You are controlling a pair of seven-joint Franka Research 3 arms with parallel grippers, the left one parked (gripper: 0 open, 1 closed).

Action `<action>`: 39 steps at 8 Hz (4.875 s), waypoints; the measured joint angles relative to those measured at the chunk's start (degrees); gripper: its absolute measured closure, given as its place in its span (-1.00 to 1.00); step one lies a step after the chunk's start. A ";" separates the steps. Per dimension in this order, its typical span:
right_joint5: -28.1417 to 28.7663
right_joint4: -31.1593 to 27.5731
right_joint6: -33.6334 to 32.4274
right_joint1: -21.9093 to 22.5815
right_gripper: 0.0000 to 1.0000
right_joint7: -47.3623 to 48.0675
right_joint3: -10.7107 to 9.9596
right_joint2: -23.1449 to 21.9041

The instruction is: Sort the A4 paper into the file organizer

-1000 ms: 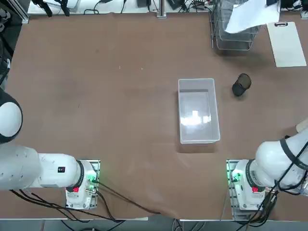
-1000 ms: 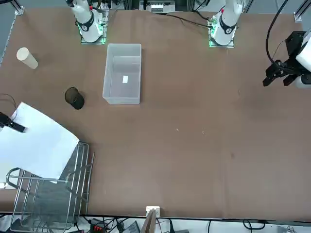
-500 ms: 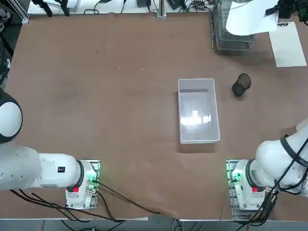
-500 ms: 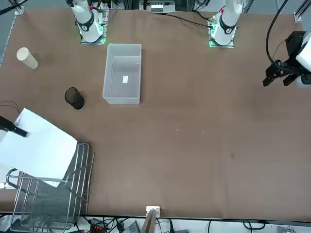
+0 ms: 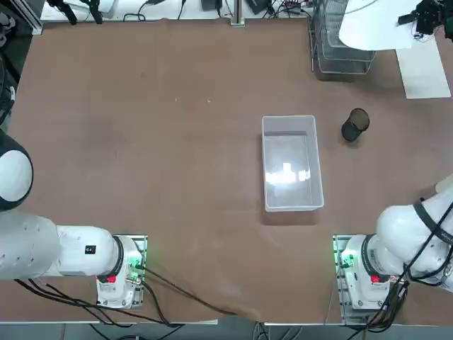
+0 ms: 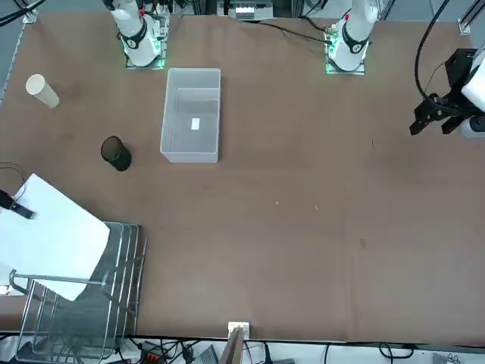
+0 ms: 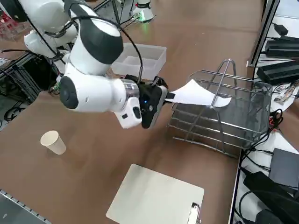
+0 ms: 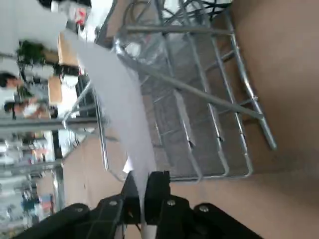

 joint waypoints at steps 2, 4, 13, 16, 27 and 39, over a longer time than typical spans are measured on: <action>2.62 -0.77 2.19 0.48 0.97 5.26 0.52 0.15; 3.76 -2.01 5.14 1.63 0.97 10.72 1.08 0.27; 9.35 -16.03 31.21 13.74 0.97 32.47 1.56 -7.82; 9.36 -23.17 44.08 18.51 0.97 38.14 1.61 -11.01; 9.50 -26.54 72.99 31.43 0.96 62.43 1.68 -9.91; 8.93 -31.21 72.20 32.05 -1.00 53.26 1.32 -15.48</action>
